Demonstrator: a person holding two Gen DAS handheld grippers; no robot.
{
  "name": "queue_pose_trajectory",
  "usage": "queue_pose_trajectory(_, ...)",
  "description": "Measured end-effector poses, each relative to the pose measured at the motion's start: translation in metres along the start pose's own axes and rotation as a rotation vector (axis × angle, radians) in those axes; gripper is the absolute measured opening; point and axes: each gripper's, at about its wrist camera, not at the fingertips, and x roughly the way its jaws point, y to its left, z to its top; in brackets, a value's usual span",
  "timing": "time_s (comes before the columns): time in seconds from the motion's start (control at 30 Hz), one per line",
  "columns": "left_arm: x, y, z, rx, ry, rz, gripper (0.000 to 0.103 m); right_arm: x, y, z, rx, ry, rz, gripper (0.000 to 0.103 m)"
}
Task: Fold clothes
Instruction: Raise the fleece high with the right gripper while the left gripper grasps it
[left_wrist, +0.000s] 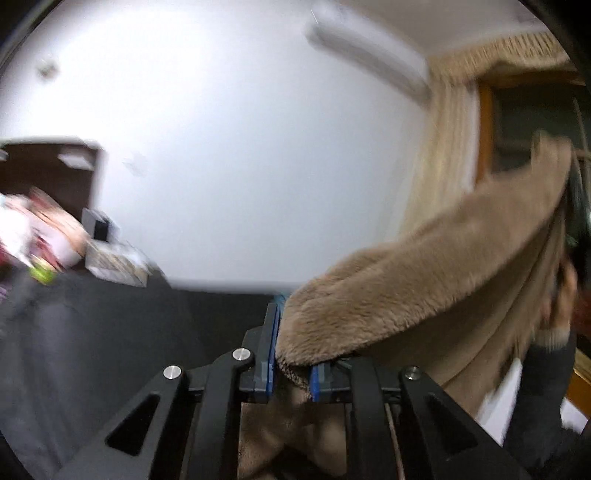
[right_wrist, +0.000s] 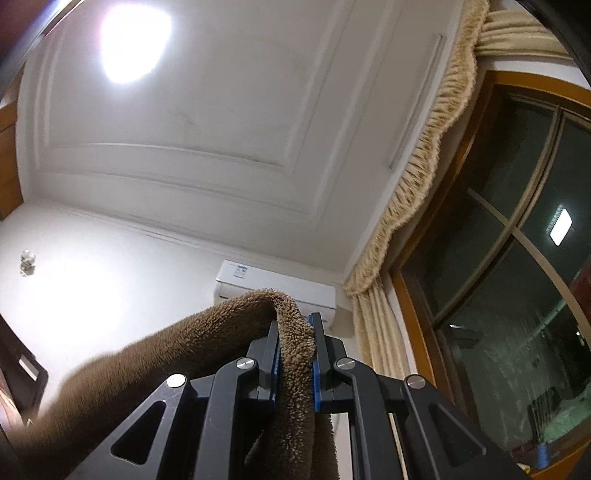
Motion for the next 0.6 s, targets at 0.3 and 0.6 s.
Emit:
queue_pose_trajectory(0.3,-0.147,-0.033,0.091,0.086,-0.526,0.281,0.015,-0.009,-0.009,0.010,0.014,-0.048,-0.024,0.011)
queue_pose_trajectory(0.6,-0.218,-0.070,0.111,0.276,-0.680,0.475,0.015,-0.020,-0.020,0.045,0.047,-0.141,-0.034,0.011)
